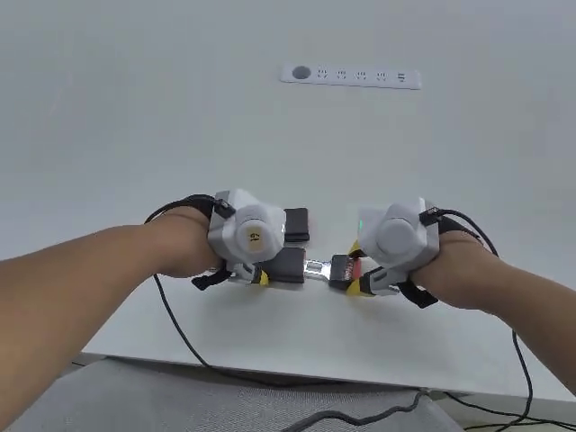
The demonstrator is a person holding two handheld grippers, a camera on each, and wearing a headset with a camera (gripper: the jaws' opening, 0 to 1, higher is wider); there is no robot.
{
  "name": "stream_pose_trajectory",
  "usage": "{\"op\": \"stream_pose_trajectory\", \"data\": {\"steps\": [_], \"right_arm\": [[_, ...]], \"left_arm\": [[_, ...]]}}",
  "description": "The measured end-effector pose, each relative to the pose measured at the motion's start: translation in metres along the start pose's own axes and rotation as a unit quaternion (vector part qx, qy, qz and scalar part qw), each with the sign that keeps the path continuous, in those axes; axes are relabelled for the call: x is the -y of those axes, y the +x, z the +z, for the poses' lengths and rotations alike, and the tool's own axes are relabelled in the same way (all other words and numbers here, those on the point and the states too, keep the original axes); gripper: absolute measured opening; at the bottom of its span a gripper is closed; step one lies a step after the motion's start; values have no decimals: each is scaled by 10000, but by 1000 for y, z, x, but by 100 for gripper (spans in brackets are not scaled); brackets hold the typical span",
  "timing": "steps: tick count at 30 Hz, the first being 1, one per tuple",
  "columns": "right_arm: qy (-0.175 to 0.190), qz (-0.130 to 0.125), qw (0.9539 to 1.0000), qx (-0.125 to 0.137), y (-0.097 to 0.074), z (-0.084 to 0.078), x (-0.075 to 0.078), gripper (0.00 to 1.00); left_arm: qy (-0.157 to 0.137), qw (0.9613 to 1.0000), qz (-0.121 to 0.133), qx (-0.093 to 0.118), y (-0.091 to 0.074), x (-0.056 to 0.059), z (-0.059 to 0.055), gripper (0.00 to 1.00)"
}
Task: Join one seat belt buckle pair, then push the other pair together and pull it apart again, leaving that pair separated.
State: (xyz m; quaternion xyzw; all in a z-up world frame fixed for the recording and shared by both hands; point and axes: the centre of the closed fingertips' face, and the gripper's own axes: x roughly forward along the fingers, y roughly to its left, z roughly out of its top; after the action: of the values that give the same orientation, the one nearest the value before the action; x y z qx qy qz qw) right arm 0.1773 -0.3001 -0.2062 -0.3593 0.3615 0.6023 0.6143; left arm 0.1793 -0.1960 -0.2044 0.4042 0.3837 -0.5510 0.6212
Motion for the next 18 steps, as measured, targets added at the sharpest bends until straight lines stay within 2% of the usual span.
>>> {"op": "stream_pose_trajectory", "data": {"steps": [8,14,18], "right_arm": [[-266,21,9996,-76,0,6,0,31],[-287,50,9996,22,4,12,2,31],[-282,69,9996,-21,6,12,4,31]], "left_arm": [[15,10000,-23,-9,1,-1,-1,32],[30,10000,-36,9,2,-2,-2,32],[42,10000,-45,39,2,-1,-1,32]]}}
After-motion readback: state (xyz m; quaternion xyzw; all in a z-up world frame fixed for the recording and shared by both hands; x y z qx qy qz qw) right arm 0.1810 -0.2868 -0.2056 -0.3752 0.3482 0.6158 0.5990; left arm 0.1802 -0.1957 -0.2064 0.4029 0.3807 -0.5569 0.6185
